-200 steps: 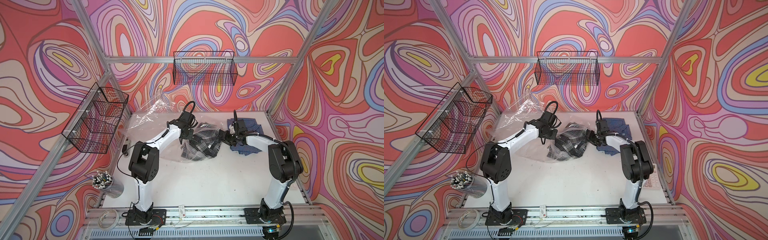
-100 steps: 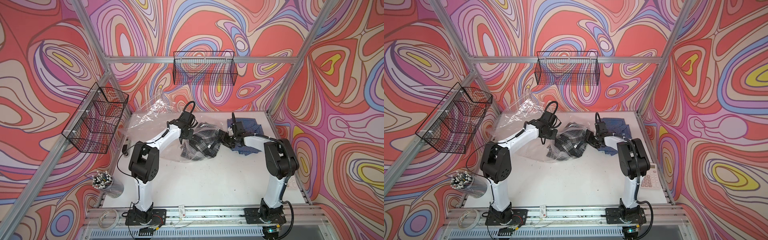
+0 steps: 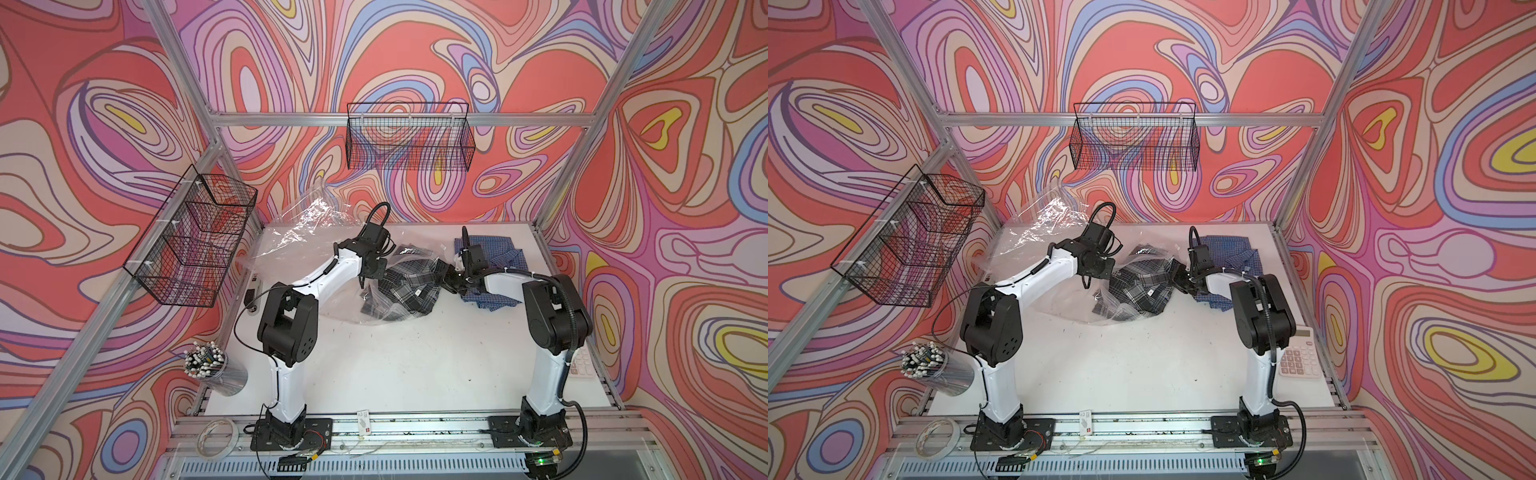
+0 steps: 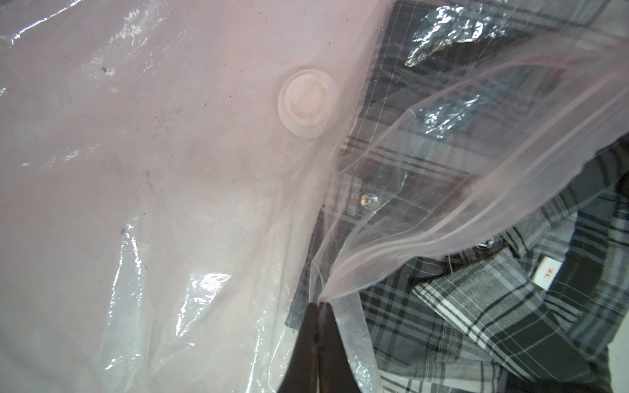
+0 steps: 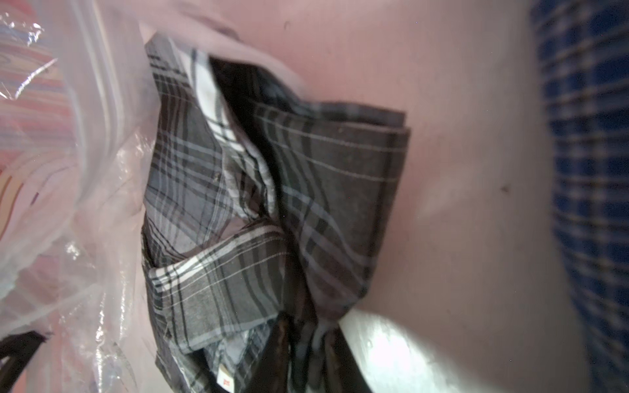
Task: Take the shirt out of the vacuum bag
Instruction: Take out the shirt from the vacuum bag.
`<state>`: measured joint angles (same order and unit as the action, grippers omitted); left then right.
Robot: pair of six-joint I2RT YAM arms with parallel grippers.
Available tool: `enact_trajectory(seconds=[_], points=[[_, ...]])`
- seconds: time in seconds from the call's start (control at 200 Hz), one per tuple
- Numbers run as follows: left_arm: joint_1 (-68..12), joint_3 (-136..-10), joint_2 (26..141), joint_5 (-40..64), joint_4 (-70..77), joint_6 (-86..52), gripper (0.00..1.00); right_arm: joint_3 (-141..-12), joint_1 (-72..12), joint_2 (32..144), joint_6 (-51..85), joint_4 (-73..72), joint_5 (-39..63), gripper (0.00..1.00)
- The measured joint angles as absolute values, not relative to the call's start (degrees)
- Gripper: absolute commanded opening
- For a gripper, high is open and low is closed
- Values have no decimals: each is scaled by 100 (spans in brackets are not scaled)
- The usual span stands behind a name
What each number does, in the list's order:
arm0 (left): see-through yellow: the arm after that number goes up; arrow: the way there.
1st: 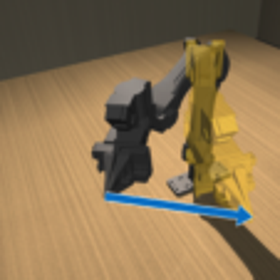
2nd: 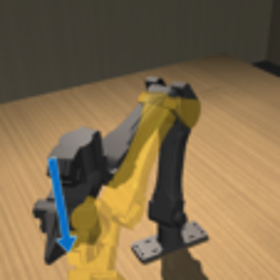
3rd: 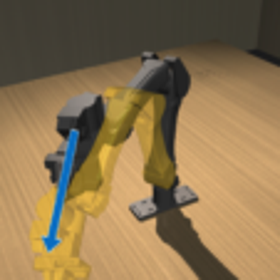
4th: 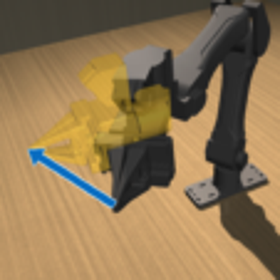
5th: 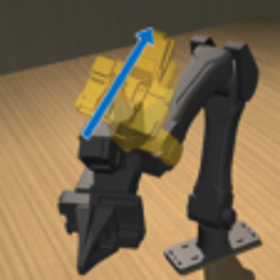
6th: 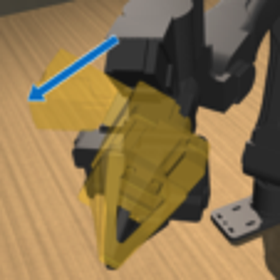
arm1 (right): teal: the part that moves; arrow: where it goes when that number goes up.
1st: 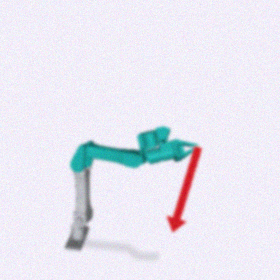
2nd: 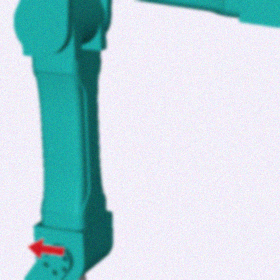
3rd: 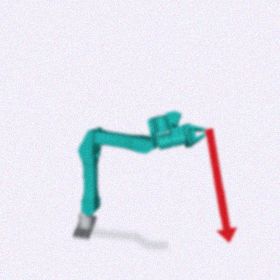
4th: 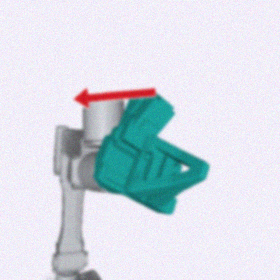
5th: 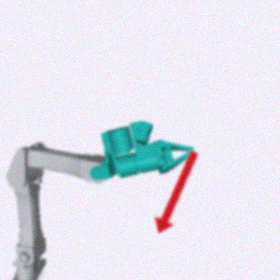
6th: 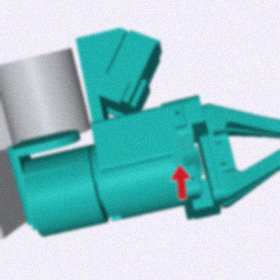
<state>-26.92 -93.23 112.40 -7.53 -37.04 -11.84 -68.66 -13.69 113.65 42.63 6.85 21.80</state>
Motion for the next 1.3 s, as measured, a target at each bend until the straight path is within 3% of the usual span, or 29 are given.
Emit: enact_trajectory(seconds=[0.035, 0.521, 1.022, 1.242, 1.297], points=[[-2692, -9323, 11240, -753, -3704, -1184, 0, -6866, -1369, 11365, 4261, 661, 2182, 0], [-2665, -9277, 11240, -792, -3693, -1184, 0, -7644, -1361, 10877, 3826, 1787, 2137, 0], [-2620, -9218, 11386, -764, -3527, -1186, 0, -8838, -478, 10368, 2891, 3795, 2128, 0], [-2620, -9452, 11705, -626, -3529, -1227, 0, -8958, -464, 10346, 2899, 3833, 2349, 0], [-2622, -9518, 11730, -604, -3538, -1227, 9, -8917, -471, 10357, 2950, 3763, 2408, 0]])
